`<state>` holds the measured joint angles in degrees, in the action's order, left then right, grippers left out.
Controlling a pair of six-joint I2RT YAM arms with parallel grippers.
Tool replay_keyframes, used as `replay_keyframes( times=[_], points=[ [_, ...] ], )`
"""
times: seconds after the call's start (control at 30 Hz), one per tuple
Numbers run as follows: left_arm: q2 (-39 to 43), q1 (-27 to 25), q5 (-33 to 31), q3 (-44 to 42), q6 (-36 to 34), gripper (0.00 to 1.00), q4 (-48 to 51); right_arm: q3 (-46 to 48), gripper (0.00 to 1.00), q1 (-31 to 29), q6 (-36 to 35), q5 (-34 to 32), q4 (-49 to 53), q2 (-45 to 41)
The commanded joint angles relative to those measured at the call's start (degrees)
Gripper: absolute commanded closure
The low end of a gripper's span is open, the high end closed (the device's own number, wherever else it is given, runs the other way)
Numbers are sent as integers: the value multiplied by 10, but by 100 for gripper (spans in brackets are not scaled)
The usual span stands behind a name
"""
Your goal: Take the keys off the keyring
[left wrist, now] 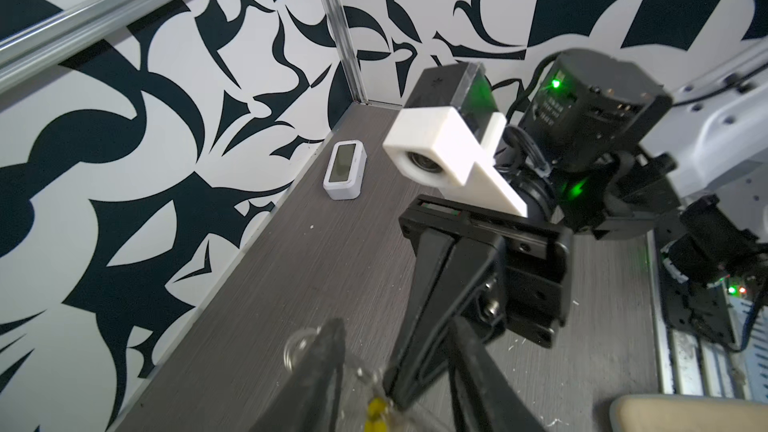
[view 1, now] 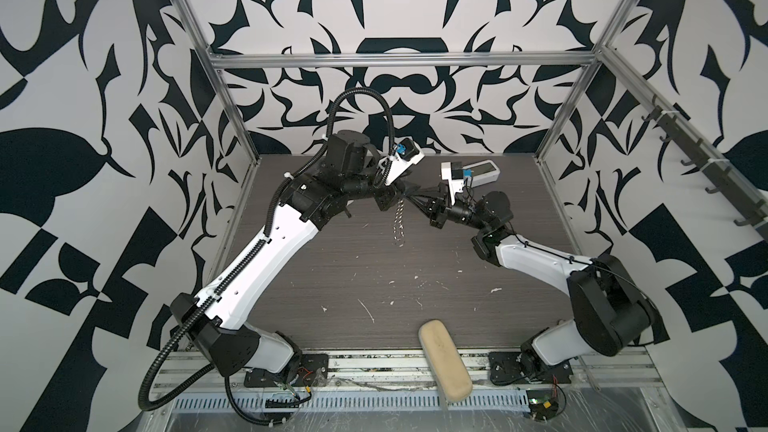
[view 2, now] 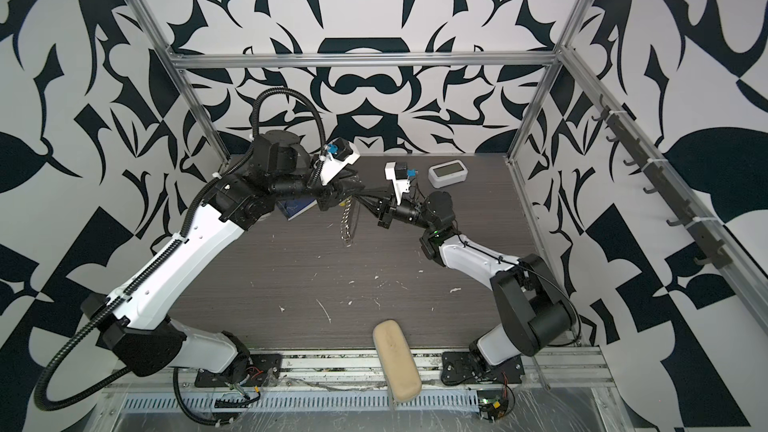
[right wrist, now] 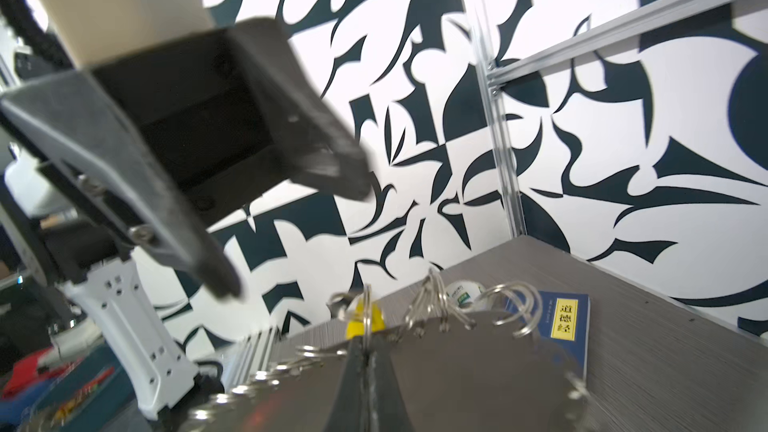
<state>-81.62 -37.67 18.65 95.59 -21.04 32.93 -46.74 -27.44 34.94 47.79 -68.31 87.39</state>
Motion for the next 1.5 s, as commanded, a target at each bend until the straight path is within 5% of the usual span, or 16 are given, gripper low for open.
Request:
replay_keyframes(
  times=[0.0, 0.23, 0.57, 0.87, 1.03, 1.23, 1.33, 1.47],
  points=[
    [52, 15, 11, -18, 25, 60, 9, -9, 100, 4, 72, -15, -132, -13],
    [145, 25, 24, -139, 47, 70, -43, 4, 100, 7, 41, -14, -116, -30],
    [165, 46, 135, -188, 5, 70, -85, 36, 100, 3, -198, 13, 45, -132],
    [140, 49, 164, -196, 36, 71, -104, 39, 100, -14, -363, -9, 234, -212],
    [122, 49, 165, -191, 79, 71, -118, 39, 100, -16, -394, -67, 282, -229],
    [90, 49, 59, -153, 219, 66, -93, 40, 100, -35, -419, -217, 311, -236],
    [76, 45, 55, -175, 209, 56, -108, 26, 100, -56, -426, -306, 331, -228],
    [79, 39, 27, -195, 192, 49, -130, 21, 100, -68, -449, -344, 322, -216]
  ],
)
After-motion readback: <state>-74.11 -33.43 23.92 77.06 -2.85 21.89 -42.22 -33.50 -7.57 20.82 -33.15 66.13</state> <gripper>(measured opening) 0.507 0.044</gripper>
